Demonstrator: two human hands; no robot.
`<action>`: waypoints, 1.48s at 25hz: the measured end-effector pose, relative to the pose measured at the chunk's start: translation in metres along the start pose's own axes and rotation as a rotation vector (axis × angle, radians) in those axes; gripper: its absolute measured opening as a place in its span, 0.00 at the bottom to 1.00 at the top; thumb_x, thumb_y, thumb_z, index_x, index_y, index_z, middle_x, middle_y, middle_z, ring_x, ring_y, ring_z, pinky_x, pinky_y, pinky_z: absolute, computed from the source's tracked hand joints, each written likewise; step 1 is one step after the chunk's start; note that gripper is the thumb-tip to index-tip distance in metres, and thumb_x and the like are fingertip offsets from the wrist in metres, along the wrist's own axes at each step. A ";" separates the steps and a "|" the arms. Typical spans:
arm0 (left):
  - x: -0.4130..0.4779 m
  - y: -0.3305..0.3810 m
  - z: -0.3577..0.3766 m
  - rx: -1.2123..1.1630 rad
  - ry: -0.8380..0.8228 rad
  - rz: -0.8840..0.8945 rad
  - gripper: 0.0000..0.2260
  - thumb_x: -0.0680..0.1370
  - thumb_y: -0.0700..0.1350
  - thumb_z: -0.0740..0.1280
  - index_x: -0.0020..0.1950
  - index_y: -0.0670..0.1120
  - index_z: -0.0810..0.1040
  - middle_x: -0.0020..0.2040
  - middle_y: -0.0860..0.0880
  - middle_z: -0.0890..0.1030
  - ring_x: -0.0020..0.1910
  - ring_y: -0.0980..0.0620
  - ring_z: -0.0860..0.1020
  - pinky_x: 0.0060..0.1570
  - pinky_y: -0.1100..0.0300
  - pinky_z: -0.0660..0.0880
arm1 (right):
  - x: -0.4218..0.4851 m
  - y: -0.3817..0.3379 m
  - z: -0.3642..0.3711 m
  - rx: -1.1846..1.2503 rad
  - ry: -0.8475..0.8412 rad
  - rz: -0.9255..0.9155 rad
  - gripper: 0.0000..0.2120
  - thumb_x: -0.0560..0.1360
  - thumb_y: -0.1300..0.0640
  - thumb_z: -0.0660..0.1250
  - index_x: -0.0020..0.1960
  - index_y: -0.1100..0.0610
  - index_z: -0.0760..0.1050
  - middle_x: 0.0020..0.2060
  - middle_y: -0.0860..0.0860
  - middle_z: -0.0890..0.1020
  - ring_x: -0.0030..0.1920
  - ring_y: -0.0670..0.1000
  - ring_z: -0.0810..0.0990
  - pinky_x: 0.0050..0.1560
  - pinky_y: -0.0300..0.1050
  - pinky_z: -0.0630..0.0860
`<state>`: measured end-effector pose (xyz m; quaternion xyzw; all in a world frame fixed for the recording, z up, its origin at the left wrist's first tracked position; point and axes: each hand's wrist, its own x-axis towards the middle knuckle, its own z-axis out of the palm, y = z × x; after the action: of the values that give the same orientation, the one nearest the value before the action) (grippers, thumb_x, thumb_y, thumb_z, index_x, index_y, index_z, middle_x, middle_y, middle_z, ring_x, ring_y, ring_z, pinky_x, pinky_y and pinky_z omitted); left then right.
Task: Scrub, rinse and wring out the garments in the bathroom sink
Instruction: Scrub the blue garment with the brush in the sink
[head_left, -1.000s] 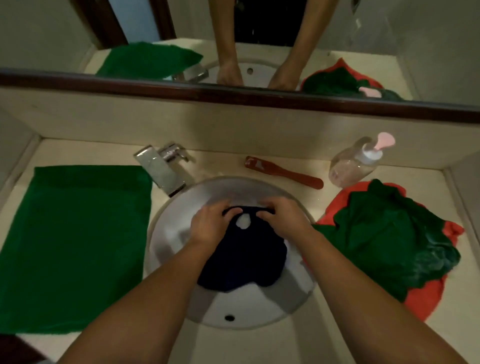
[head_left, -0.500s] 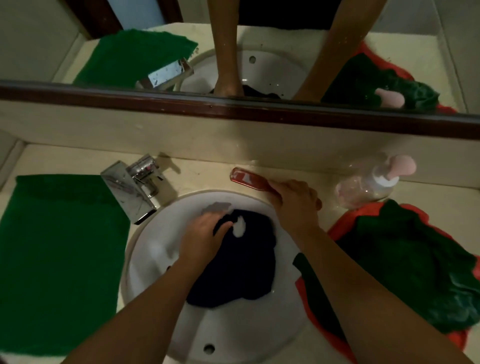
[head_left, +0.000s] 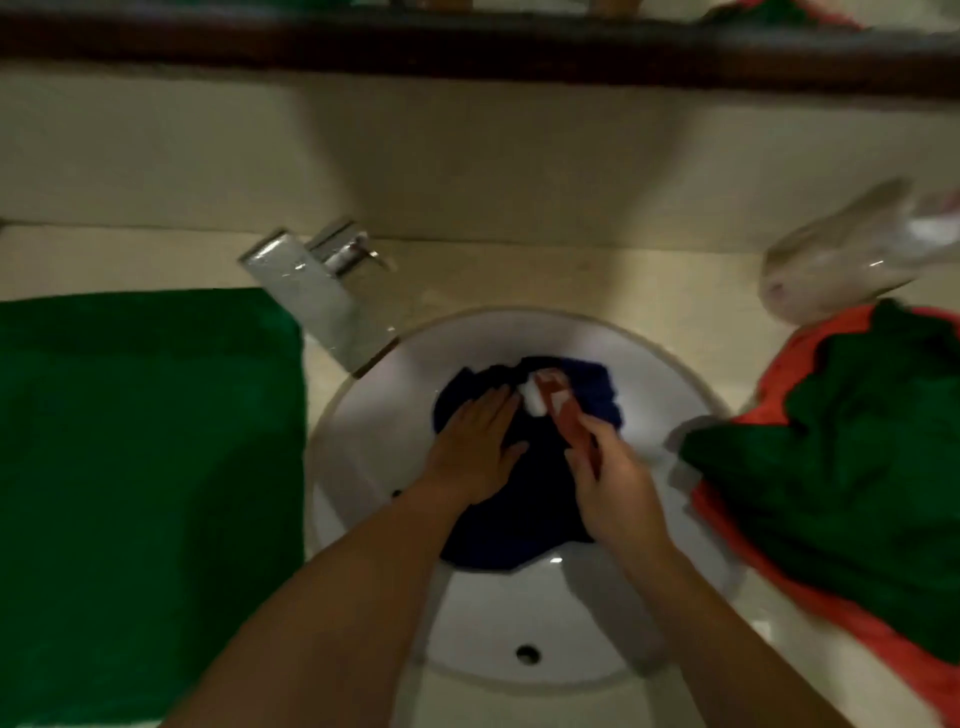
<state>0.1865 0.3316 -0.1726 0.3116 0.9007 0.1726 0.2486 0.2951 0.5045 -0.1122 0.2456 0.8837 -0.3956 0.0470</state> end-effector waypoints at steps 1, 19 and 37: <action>-0.007 -0.015 0.002 0.105 -0.023 -0.014 0.31 0.85 0.62 0.49 0.83 0.50 0.44 0.82 0.52 0.43 0.81 0.52 0.43 0.79 0.54 0.40 | 0.000 0.003 0.013 0.022 -0.021 -0.003 0.22 0.83 0.59 0.64 0.75 0.47 0.70 0.57 0.55 0.81 0.56 0.57 0.80 0.51 0.42 0.71; -0.052 -0.051 0.011 0.227 0.062 -0.346 0.31 0.85 0.58 0.43 0.82 0.46 0.35 0.80 0.50 0.31 0.79 0.53 0.32 0.77 0.55 0.39 | 0.035 0.025 0.014 -0.183 -0.127 0.122 0.17 0.83 0.47 0.64 0.71 0.39 0.76 0.54 0.57 0.83 0.51 0.58 0.81 0.50 0.45 0.74; -0.050 -0.036 -0.007 0.287 0.079 -0.268 0.34 0.84 0.62 0.42 0.79 0.40 0.63 0.80 0.41 0.62 0.79 0.44 0.57 0.76 0.48 0.52 | 0.030 -0.019 0.056 0.129 -0.394 0.067 0.27 0.83 0.46 0.65 0.78 0.36 0.61 0.63 0.49 0.81 0.50 0.53 0.85 0.52 0.53 0.83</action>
<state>0.1995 0.2716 -0.1668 0.2143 0.9585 0.0200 0.1871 0.2541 0.4653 -0.1459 0.1955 0.8216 -0.4899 0.2163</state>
